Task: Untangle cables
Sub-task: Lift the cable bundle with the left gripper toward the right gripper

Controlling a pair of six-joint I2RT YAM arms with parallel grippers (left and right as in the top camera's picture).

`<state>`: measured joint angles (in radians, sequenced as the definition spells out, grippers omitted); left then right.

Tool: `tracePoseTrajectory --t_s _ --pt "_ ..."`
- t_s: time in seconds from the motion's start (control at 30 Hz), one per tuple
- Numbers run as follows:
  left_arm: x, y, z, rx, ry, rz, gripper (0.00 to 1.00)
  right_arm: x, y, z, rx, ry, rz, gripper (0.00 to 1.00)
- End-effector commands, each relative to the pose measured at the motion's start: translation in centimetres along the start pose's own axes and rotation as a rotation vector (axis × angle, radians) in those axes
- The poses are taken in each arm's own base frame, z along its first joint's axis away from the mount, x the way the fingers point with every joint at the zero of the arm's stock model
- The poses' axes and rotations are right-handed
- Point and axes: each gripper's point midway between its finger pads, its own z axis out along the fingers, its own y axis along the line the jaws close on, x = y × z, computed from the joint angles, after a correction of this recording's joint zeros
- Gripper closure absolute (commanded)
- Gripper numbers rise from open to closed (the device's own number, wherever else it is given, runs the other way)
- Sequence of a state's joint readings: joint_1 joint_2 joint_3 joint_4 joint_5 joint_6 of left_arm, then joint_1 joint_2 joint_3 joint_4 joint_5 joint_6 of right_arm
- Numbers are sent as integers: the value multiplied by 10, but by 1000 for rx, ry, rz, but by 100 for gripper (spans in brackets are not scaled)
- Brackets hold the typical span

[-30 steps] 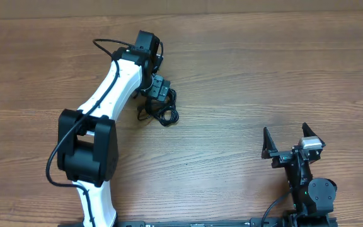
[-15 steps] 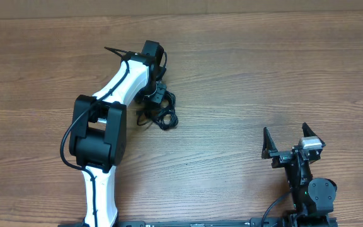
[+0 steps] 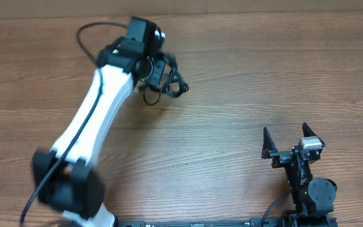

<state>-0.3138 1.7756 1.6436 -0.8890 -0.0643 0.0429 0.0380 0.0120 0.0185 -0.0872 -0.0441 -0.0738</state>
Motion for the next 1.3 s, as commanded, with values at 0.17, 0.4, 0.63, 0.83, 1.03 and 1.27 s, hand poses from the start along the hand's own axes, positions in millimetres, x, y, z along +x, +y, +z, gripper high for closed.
tracePoseTrajectory --t_s 0.17,0.4,0.63,0.83,1.03,1.27 --pt "-26 -21 -145 -107 -306 161 96 3 -3 0 14 0 7 0" --pt "-7 10 -182 -401 -330 -50 96 3 -3 0 14 0 7 0" --pt "9 16 -192 -366 -360 -352 96 3 -1 0 2 0 56 0" --pt "27 8 -224 -181 -418 -637 96 2 6 0 -36 7 512 0" --pt "30 -34 -216 -3 -314 -244 96 -10 58 -11 -350 52 497 0" --pt "29 -83 -221 251 -300 -13 96 -61 89 -41 -556 18 393 0"
